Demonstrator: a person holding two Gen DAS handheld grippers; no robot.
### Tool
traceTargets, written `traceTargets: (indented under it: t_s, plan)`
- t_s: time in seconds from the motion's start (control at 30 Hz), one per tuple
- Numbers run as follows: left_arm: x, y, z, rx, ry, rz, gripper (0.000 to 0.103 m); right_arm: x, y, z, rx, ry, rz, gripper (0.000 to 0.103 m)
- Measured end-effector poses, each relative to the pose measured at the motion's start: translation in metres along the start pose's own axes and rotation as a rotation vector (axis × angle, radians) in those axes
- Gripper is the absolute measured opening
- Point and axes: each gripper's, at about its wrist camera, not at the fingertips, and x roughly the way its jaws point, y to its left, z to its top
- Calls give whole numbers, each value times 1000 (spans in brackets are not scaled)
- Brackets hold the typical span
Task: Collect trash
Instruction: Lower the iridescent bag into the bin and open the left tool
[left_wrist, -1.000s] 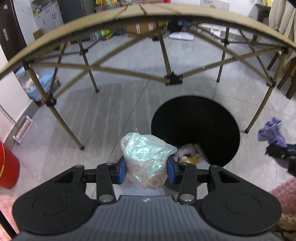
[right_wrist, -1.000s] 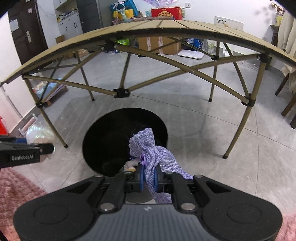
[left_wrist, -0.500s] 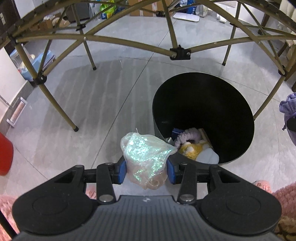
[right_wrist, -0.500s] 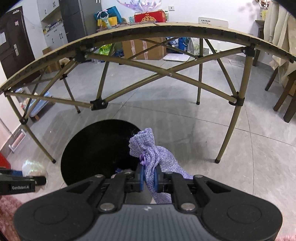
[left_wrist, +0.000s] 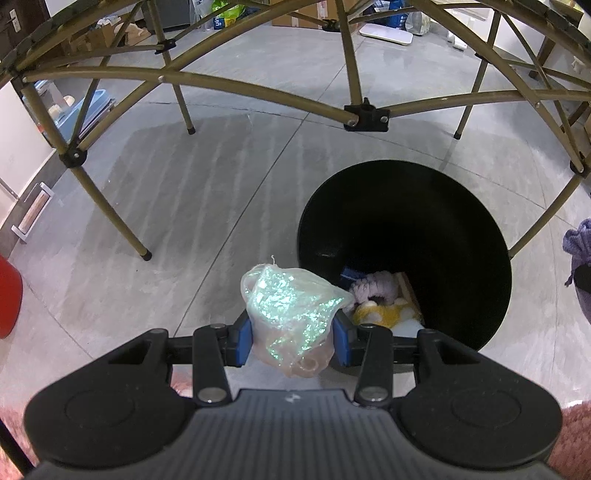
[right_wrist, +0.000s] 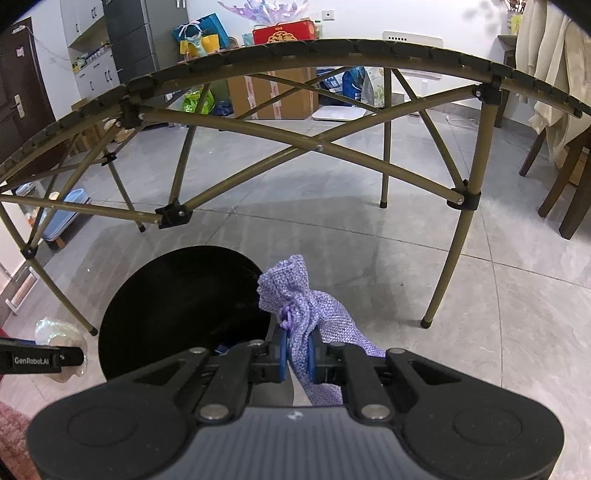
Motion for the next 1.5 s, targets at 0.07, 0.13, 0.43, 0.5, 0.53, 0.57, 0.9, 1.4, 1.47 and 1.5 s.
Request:
traceTargets:
  t_s: [0.07, 0.13, 0.43, 0.5, 0.53, 0.57, 0.9, 1.4, 1.47, 1.5]
  plan:
    - [1, -4, 4, -2, -1, -3, 43, 3, 0, 2, -1, -2, -3, 10]
    - [2, -8, 9, -1, -1, -4, 43, 5, -1, 3, 0, -5, -6, 10]
    - [4, -32, 26, -13, -6, -28, 43, 13, -6, 9, 11, -15, -20, 10]
    - [6, -37, 30, -15, -4, -30, 43, 15, -7, 10, 15, -16, -23, 10]
    - [7, -40, 32, -17, -2, -33, 43, 15, -8, 11, 16, -17, -25, 10]
    - [8, -43, 33, -18, 1, -36, 43, 16, -8, 11, 18, -19, -27, 10]
    - [17, -70, 45, -26, 21, -51, 43, 22, -17, 14, 42, -25, -52, 10]
    - [35, -92, 46, -27, 76, -41, 43, 26, -26, 10, 60, -8, -79, 10]
    - [37, -93, 46, -24, 77, -35, 43, 26, -27, 9, 61, -7, -80, 10]
    - [37, -94, 47, -23, 78, -31, 43, 26, -27, 8, 61, -6, -80, 10]
